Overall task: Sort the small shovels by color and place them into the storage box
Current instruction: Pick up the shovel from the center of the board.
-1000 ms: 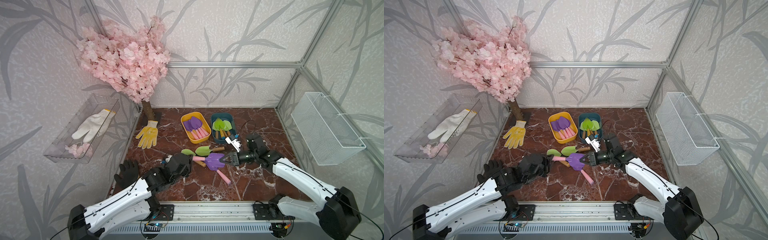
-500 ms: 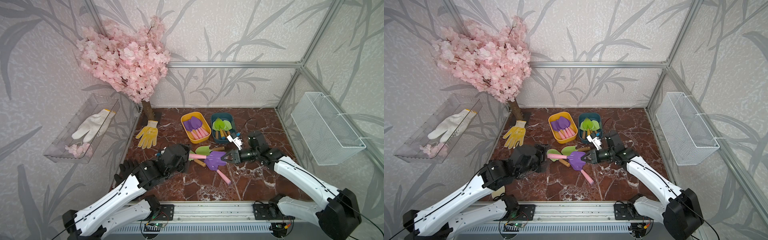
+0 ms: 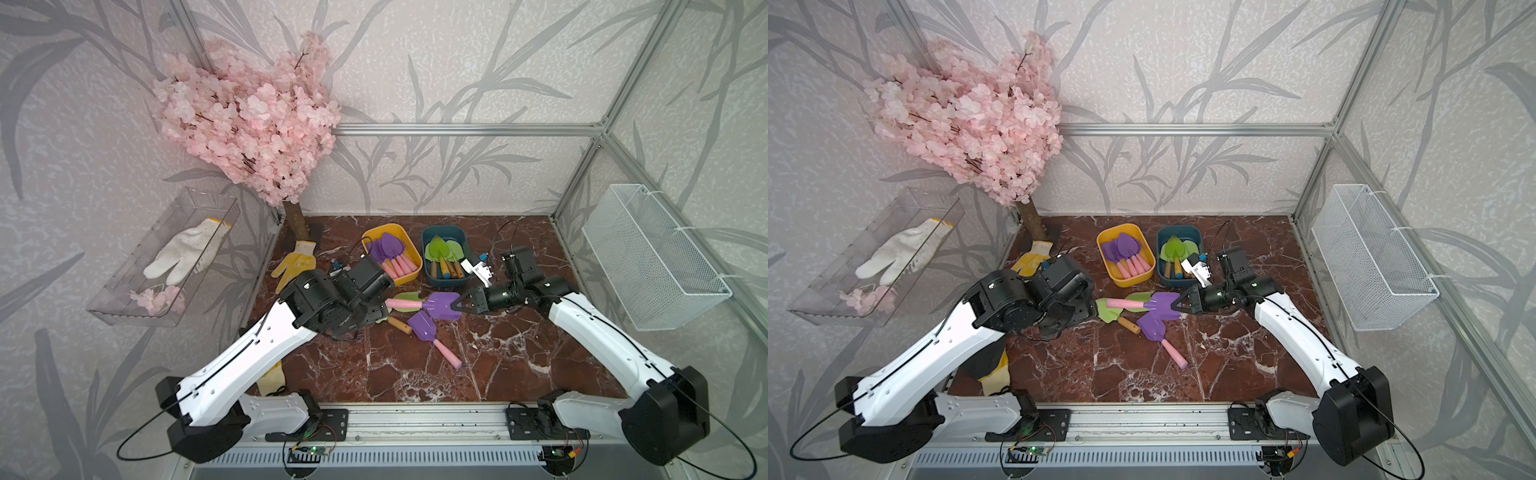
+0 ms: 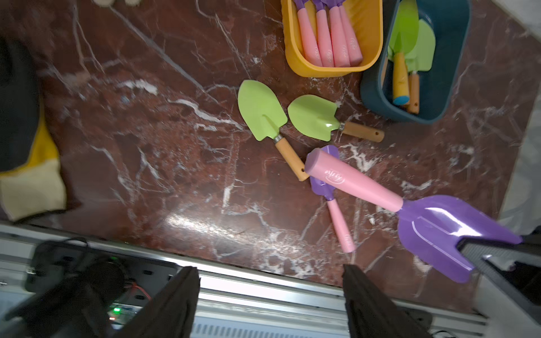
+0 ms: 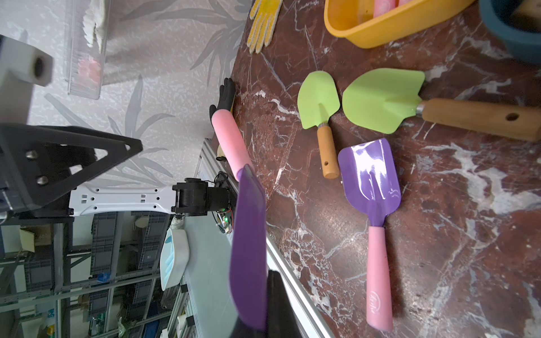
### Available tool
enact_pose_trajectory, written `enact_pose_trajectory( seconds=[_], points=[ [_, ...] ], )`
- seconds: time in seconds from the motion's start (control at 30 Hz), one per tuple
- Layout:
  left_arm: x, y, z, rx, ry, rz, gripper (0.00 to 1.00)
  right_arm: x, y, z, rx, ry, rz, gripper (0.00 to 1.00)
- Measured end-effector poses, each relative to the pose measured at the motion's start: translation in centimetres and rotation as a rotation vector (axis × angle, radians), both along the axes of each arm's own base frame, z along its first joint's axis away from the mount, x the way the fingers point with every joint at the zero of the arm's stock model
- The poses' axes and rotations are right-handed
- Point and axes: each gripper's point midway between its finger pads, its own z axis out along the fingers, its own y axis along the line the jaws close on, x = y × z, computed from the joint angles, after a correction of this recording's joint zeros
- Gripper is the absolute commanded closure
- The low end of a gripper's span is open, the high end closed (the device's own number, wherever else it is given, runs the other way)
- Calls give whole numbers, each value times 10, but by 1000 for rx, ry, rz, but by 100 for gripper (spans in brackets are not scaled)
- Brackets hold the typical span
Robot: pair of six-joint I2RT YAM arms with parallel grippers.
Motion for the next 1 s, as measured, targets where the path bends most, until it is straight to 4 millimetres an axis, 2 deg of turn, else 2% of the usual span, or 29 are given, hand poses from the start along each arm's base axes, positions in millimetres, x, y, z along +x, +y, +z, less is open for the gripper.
enact_pose_trajectory(
  seconds=[0.13,0.27,0.4,0.63,0.73,0.83,1.0],
  points=[
    [4,-10,10,229,-65,-261,23,-6,-2,-5,-19,23,13,100],
    [2,-22,4,463,-96,-528,19,-9,-4,-3,-27,26,24,100],
    [-11,-26,-8,642,-100,-803,17,-10,-4,0,-31,24,32,100],
    [-31,-25,-10,776,-182,-1199,16,-14,-4,3,-29,31,46,100],
    [-32,-22,-13,812,-212,-1294,16,-16,-3,4,-19,42,54,100],
    [-31,-21,-24,858,-242,-1378,15,-19,-2,5,-15,52,63,100],
    [-28,-31,-32,883,-316,-1464,14,-22,2,14,-3,43,82,100]
  ],
)
